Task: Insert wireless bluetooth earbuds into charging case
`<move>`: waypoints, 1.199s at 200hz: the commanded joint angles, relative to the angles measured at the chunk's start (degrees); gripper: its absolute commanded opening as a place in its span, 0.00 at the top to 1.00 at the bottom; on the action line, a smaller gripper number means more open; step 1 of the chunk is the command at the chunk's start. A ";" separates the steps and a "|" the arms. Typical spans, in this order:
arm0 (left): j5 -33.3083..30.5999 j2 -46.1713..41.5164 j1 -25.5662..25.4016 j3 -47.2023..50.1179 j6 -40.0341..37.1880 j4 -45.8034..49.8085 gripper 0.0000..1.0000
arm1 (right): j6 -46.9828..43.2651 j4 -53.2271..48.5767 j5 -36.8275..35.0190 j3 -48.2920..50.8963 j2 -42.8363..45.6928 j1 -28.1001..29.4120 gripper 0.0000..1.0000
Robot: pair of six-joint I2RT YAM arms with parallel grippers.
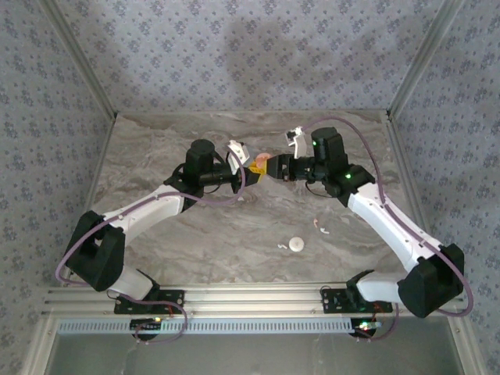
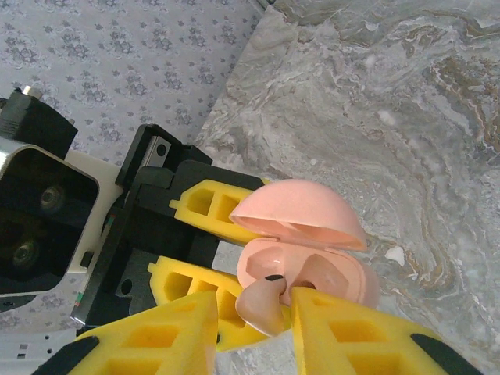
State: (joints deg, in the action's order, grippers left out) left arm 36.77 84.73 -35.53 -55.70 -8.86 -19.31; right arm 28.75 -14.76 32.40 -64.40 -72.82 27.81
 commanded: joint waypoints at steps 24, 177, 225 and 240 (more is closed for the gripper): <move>1.72 -1.87 -0.19 -0.65 0.51 -1.55 0.82 | 1.29 -0.11 1.82 1.07 1.45 -0.70 0.70; 1.73 -1.86 -0.23 -0.81 0.42 -1.46 0.83 | 2.62 4.48 5.49 1.03 0.57 -0.49 0.76; 1.90 -2.05 -0.21 -0.81 0.50 -1.48 0.83 | 2.71 5.18 4.94 0.86 -0.12 -0.28 0.77; 1.90 -2.14 -0.17 -0.81 0.45 -1.47 0.83 | 2.75 5.27 4.87 0.65 -0.42 -0.17 0.77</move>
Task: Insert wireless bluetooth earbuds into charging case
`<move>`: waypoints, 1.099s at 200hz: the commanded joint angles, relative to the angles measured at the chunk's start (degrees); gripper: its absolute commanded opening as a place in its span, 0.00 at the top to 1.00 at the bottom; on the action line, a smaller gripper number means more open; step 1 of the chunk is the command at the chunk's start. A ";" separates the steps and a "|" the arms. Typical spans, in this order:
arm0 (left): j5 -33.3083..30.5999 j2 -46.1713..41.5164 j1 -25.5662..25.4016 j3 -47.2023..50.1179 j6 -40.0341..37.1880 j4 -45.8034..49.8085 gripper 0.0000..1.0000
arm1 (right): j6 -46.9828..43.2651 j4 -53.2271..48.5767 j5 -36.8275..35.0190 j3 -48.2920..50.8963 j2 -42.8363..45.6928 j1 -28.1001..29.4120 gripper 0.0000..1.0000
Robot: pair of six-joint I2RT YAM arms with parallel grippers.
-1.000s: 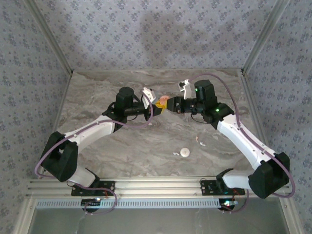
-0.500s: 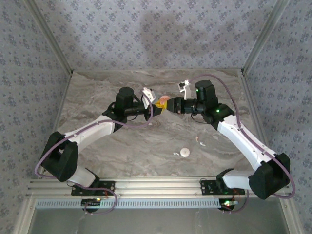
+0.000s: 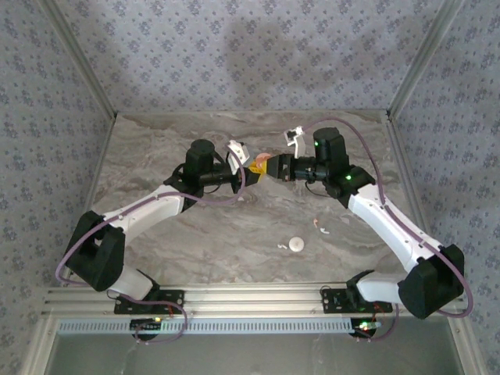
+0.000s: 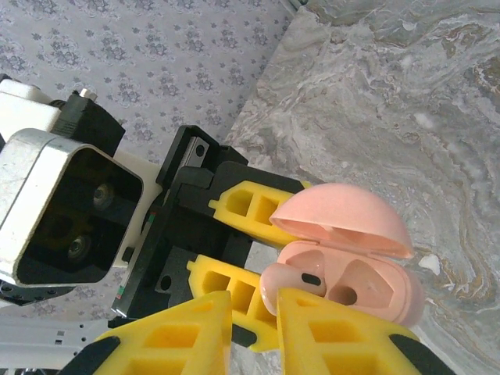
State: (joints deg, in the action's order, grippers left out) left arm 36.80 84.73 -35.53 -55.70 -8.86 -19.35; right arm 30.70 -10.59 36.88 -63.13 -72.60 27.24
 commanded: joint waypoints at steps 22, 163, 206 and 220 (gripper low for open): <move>1.88 -2.21 -0.17 -0.77 0.55 -1.46 0.83 | 0.72 1.21 0.29 -0.92 -1.13 0.70 0.78; 1.27 -3.59 -0.23 1.58 -0.50 -0.76 0.83 | -2.41 -5.60 -2.84 -2.73 3.25 -0.49 0.70; 0.57 -4.28 -0.25 3.98 -2.05 -0.03 0.83 | -3.80 -14.47 -4.34 -3.18 5.36 -2.61 0.69; 0.21 -4.40 -0.26 4.69 -2.93 0.92 0.83 | -3.55 -19.51 -5.13 -3.71 5.20 -3.09 0.68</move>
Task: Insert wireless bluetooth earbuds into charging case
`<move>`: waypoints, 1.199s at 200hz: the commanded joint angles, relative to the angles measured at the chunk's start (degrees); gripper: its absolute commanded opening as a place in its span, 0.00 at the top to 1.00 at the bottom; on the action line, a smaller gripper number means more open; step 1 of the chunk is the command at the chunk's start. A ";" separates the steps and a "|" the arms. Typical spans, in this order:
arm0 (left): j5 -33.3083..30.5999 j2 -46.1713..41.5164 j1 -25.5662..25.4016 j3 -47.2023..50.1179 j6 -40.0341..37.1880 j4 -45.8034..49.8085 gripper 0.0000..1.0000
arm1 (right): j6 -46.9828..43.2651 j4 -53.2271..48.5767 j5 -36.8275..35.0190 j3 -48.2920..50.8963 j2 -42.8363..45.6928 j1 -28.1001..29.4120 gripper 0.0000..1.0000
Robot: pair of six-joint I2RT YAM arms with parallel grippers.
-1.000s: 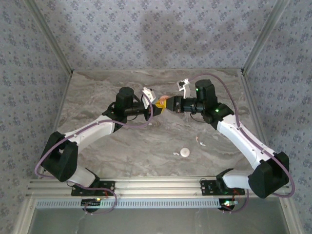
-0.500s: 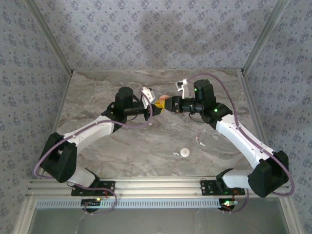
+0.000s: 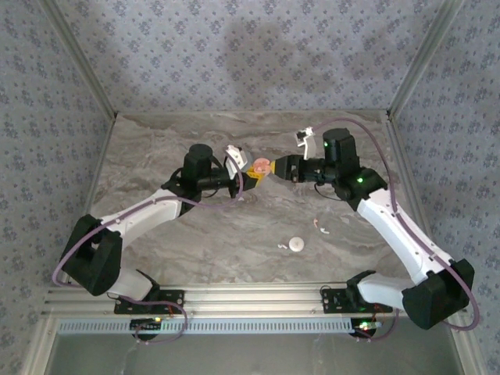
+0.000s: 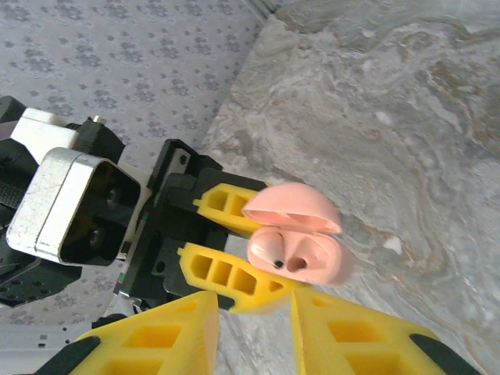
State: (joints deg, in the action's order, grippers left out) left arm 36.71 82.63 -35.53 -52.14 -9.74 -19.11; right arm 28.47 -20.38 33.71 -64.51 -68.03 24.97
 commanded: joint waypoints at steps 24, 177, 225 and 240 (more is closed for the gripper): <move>-0.55 -2.91 -0.30 2.82 -3.34 1.84 0.83 | -1.19 -19.98 -5.99 -3.33 -0.36 -3.16 0.68; -2.08 -2.56 0.02 6.70 -1.87 0.75 0.83 | -16.02 -48.02 -27.40 -6.98 -29.84 -6.44 0.61; -1.90 -1.83 0.28 6.04 -1.87 1.03 0.83 | -18.35 -46.09 -28.59 -8.63 -37.17 -7.78 0.60; -1.90 -1.68 0.35 5.83 -1.78 1.01 0.83 | -18.95 -45.73 -28.59 -9.03 -38.60 -8.26 0.60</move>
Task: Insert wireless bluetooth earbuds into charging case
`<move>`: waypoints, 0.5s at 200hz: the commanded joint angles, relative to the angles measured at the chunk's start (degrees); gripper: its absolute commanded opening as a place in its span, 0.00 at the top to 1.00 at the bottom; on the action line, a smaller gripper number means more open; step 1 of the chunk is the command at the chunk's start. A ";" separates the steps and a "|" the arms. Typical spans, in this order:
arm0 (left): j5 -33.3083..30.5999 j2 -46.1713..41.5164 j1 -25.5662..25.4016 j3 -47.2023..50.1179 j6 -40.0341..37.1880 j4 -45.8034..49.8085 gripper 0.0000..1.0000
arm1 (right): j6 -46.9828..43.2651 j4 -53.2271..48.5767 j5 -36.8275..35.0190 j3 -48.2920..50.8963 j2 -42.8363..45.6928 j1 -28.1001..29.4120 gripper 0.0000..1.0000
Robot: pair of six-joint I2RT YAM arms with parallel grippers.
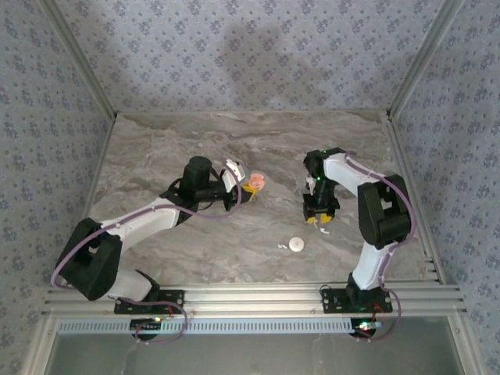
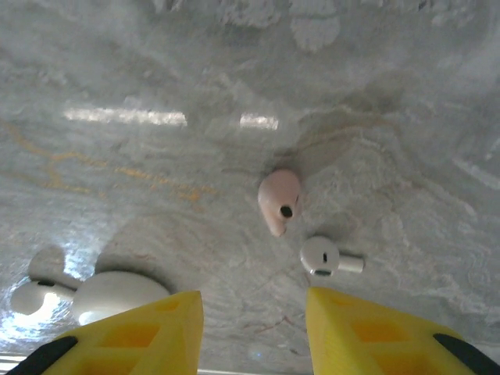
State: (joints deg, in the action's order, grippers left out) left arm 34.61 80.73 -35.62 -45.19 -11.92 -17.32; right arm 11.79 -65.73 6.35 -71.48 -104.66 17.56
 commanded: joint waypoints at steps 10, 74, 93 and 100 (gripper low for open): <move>0.21 0.31 0.46 -1.13 0.47 -0.86 0.83 | -2.46 0.15 -0.81 -2.11 -2.58 -1.13 0.60; 0.37 0.77 0.64 -1.83 0.52 -0.59 0.83 | -2.74 3.14 1.23 -1.09 -4.81 -2.05 0.65; 0.37 0.92 0.67 -1.89 0.58 -0.54 0.83 | -2.74 3.77 1.72 -1.00 -5.34 -2.19 0.66; 0.37 0.87 0.71 -1.92 0.59 -0.60 0.83 | -2.74 3.77 1.74 -1.02 -5.67 -2.13 0.66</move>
State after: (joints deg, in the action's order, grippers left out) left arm 34.61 81.21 -35.31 -45.19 -11.92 -17.30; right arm 9.74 -62.11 6.87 -72.23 -108.60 15.86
